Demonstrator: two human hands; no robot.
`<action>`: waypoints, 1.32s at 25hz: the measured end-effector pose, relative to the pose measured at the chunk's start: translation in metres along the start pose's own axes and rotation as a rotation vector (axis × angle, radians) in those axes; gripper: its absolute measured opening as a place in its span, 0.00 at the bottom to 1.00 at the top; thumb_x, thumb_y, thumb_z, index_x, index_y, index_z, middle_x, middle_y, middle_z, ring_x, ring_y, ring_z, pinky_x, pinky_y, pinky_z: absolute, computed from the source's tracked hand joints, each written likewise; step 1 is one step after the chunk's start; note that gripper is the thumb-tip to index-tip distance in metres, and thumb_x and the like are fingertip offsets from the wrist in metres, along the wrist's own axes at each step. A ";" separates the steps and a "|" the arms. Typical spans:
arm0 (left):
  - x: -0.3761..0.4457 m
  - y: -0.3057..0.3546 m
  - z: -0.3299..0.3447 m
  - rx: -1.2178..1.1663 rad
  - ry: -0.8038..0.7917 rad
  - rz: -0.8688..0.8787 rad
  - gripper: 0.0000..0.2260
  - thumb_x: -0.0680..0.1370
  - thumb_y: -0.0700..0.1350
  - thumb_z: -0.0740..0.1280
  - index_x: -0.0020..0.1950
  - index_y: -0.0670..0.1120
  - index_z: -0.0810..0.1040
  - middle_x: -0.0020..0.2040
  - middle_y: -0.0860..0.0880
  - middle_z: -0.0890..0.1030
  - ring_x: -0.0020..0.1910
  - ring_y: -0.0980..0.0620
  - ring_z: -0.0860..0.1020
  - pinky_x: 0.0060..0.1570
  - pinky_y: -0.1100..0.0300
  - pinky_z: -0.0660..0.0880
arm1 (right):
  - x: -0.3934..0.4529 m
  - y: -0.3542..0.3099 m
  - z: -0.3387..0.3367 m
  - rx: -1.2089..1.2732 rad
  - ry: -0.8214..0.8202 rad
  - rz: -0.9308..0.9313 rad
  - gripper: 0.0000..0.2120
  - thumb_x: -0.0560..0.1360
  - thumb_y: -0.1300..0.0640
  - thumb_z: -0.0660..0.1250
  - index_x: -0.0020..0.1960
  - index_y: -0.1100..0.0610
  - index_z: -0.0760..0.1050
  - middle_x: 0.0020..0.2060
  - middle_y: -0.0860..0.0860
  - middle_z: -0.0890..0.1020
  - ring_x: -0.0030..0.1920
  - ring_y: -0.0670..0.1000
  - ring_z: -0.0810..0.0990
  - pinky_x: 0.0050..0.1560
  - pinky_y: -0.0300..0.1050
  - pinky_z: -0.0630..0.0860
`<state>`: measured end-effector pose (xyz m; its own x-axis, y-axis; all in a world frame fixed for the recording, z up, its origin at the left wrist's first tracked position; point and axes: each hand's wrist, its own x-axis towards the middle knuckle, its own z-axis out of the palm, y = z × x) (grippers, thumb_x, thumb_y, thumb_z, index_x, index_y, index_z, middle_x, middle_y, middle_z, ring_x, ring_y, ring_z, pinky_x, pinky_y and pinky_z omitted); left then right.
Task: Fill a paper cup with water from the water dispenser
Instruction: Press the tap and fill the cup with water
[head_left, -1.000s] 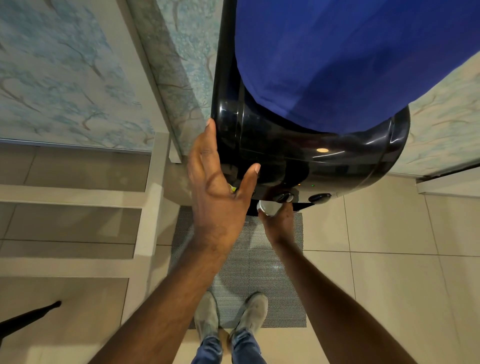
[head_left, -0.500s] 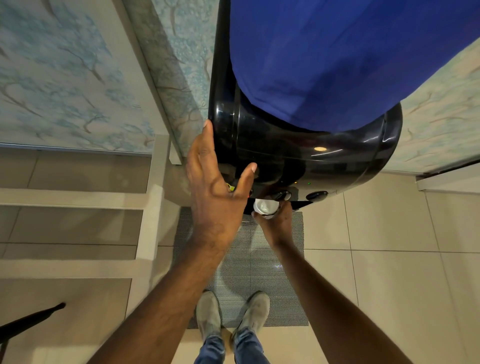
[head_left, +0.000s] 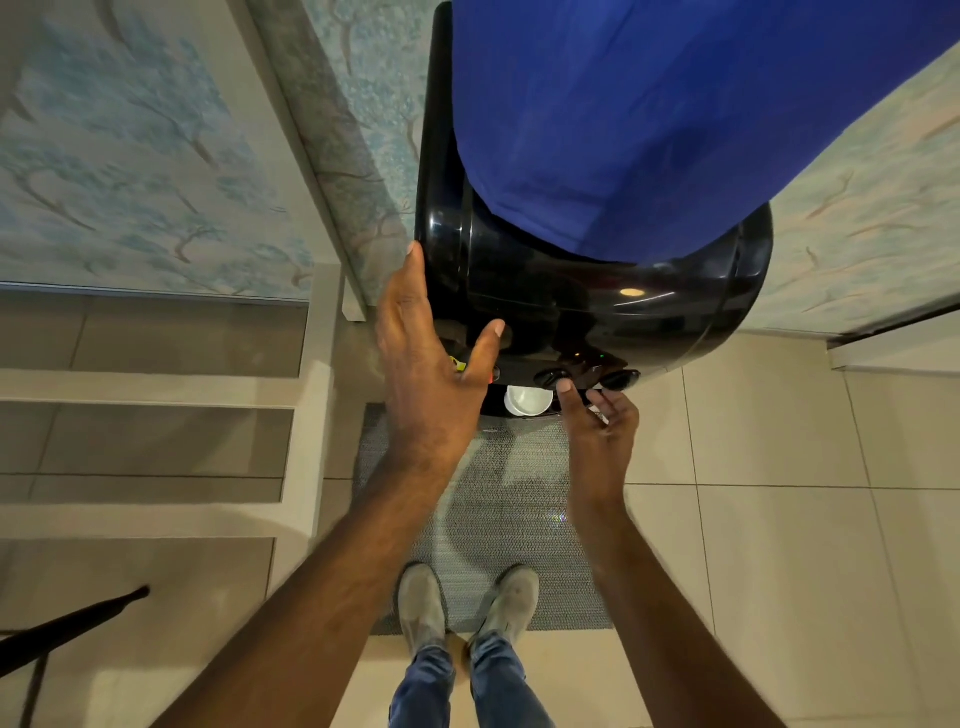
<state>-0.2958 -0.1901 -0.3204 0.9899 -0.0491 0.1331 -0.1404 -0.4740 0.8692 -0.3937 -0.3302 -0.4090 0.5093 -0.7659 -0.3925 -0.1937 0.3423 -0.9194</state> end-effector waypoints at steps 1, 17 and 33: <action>0.000 0.001 -0.001 0.006 -0.002 -0.002 0.42 0.77 0.53 0.74 0.84 0.52 0.52 0.79 0.46 0.63 0.79 0.49 0.64 0.77 0.48 0.68 | 0.001 -0.002 0.003 0.014 0.014 0.003 0.24 0.72 0.54 0.80 0.61 0.50 0.70 0.57 0.48 0.79 0.47 0.34 0.84 0.45 0.28 0.79; 0.001 0.005 -0.004 0.014 -0.025 0.002 0.41 0.78 0.53 0.73 0.84 0.47 0.53 0.80 0.44 0.63 0.80 0.48 0.63 0.77 0.52 0.66 | 0.009 -0.006 0.016 0.075 0.087 0.013 0.28 0.70 0.67 0.80 0.60 0.58 0.66 0.48 0.49 0.79 0.43 0.39 0.83 0.50 0.33 0.81; 0.001 0.002 -0.002 0.020 -0.021 0.008 0.42 0.78 0.53 0.73 0.84 0.48 0.52 0.80 0.45 0.63 0.80 0.50 0.63 0.76 0.61 0.62 | 0.018 -0.005 0.023 0.053 0.147 -0.008 0.29 0.69 0.67 0.81 0.58 0.56 0.65 0.47 0.49 0.78 0.39 0.36 0.83 0.44 0.26 0.78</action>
<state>-0.2952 -0.1895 -0.3172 0.9890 -0.0715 0.1292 -0.1476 -0.4911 0.8585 -0.3638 -0.3332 -0.4110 0.3816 -0.8389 -0.3882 -0.1434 0.3611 -0.9214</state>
